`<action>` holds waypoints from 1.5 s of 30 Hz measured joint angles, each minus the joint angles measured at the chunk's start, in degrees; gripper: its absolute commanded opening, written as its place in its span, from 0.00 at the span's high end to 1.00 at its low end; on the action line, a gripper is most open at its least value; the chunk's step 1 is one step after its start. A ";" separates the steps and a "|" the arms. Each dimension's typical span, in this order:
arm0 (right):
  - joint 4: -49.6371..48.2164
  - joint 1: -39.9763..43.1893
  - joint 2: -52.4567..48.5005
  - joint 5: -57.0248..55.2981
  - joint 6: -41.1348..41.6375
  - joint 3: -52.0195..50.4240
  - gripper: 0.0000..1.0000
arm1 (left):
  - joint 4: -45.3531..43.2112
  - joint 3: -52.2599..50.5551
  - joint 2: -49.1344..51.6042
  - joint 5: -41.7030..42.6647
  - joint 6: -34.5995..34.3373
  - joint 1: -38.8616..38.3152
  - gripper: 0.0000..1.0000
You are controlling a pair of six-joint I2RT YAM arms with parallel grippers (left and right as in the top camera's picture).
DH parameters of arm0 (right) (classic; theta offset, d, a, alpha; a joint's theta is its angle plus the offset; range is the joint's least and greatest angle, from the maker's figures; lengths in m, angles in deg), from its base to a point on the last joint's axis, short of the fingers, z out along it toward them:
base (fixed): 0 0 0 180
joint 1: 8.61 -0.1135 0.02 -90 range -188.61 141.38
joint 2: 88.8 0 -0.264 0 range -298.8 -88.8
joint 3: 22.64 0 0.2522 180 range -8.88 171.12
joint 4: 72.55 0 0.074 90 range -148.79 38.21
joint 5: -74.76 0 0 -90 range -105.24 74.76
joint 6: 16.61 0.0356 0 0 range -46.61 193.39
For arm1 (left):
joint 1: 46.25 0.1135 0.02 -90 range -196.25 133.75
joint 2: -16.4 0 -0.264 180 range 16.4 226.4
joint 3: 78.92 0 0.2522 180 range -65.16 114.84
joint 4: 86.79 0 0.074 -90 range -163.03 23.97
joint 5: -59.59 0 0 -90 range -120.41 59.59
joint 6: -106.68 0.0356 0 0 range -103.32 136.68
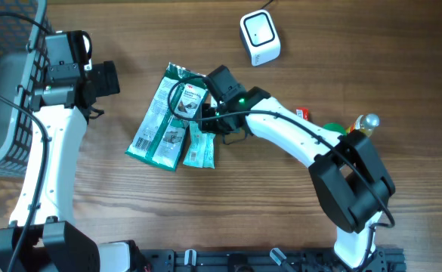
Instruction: Scan the item barcode
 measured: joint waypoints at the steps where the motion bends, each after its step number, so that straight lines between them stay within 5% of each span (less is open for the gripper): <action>1: -1.29 -0.57 0.00 -0.22 -0.81 0.00 0.79 | 0.02 0.00 0.00 0.00 0.00 0.00 0.00; 13: 3.30 -3.10 -1.77 -12.68 0.48 0.00 0.78 | 0.04 0.00 0.00 0.00 0.00 0.00 0.00; 29: 13.38 2.62 2.05 -14.29 -3.67 0.00 0.73 | 0.02 0.00 0.00 0.00 0.00 0.00 0.00; 33: 12.61 2.58 7.23 -10.49 -7.32 0.02 0.82 | 0.04 0.00 0.00 0.00 0.00 0.00 0.00; 45: 6.49 2.51 3.30 18.99 -26.21 0.02 0.78 | 0.04 0.00 0.00 0.00 0.00 0.00 0.00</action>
